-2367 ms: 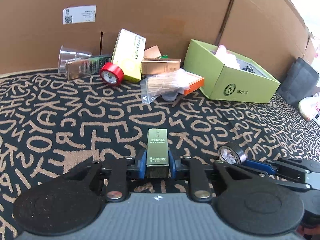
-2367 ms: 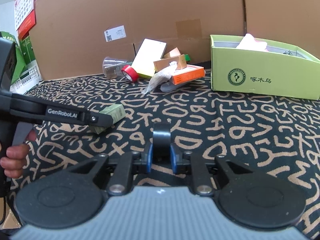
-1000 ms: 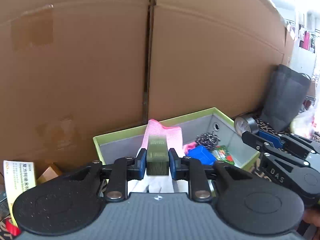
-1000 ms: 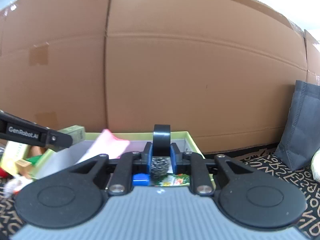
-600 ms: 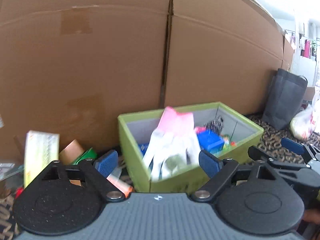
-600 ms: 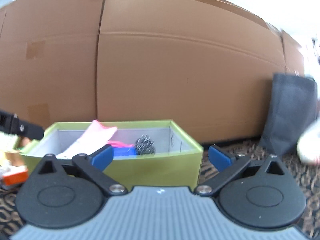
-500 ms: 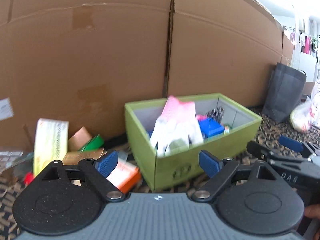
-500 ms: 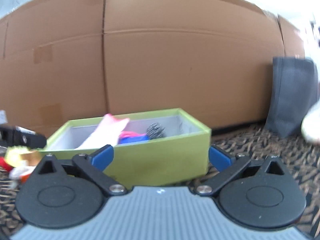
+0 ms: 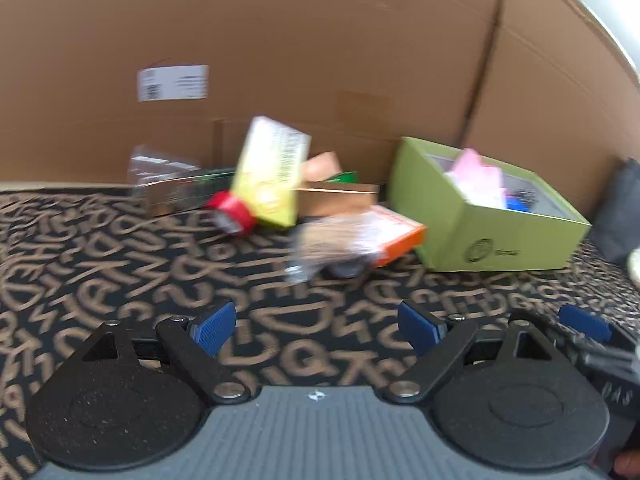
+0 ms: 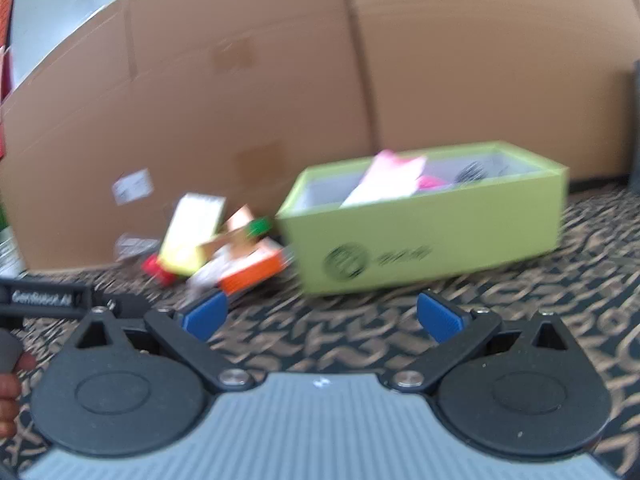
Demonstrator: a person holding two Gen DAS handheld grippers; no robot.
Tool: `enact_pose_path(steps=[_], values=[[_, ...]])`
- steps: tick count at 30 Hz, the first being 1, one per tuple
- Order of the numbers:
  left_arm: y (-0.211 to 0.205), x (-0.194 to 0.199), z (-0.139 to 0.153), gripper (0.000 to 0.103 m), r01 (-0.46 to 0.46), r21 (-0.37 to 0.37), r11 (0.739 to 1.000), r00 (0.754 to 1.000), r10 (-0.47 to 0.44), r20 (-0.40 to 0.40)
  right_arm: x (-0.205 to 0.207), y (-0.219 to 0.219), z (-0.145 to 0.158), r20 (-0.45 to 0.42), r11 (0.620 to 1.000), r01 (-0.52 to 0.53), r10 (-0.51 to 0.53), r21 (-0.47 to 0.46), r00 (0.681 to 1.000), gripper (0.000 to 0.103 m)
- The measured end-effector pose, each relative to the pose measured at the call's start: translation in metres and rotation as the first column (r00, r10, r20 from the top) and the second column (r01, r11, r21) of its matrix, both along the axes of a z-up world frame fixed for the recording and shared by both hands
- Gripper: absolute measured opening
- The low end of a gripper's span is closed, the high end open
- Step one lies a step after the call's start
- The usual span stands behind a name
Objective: Organize objects
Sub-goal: 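Withdraw both tools from the lime-green box back to the pile, then grasp the red tape roll with the left tool while the right grasps the cotton-swab bag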
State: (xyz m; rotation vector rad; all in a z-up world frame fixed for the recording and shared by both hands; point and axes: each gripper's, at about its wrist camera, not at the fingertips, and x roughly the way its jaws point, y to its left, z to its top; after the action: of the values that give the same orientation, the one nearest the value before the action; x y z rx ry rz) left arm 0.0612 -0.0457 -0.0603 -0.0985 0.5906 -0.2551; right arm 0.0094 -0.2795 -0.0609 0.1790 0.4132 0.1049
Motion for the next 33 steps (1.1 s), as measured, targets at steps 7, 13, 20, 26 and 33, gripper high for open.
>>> enact_pose_path(steps=[7,13,20,26,33], values=[[0.044,0.004,0.001,0.091,-0.086,-0.050,0.995,0.996,0.086,-0.013,0.017,0.062,0.007,-0.029,0.981,-0.176,0.175,-0.077,0.984,0.092],[0.076,0.002,0.006,0.091,-0.145,-0.061,0.987,0.989,0.146,0.005,0.078,0.109,0.019,-0.019,0.943,-0.251,0.253,-0.220,0.967,0.089],[0.096,0.012,0.007,0.091,-0.175,-0.087,0.981,0.984,0.175,-0.014,0.142,0.145,-0.019,-0.101,0.848,-0.175,0.144,-0.500,0.984,0.063],[0.073,0.068,0.008,0.091,-0.154,-0.071,0.986,0.988,0.154,0.002,0.083,0.123,-0.010,-0.102,0.901,-0.263,0.242,-0.346,0.965,0.024],[0.041,0.143,-0.007,0.088,-0.194,-0.062,0.979,0.979,0.189,-0.074,0.027,0.094,-0.010,-0.137,0.953,-0.249,0.227,-0.174,0.964,0.017]])
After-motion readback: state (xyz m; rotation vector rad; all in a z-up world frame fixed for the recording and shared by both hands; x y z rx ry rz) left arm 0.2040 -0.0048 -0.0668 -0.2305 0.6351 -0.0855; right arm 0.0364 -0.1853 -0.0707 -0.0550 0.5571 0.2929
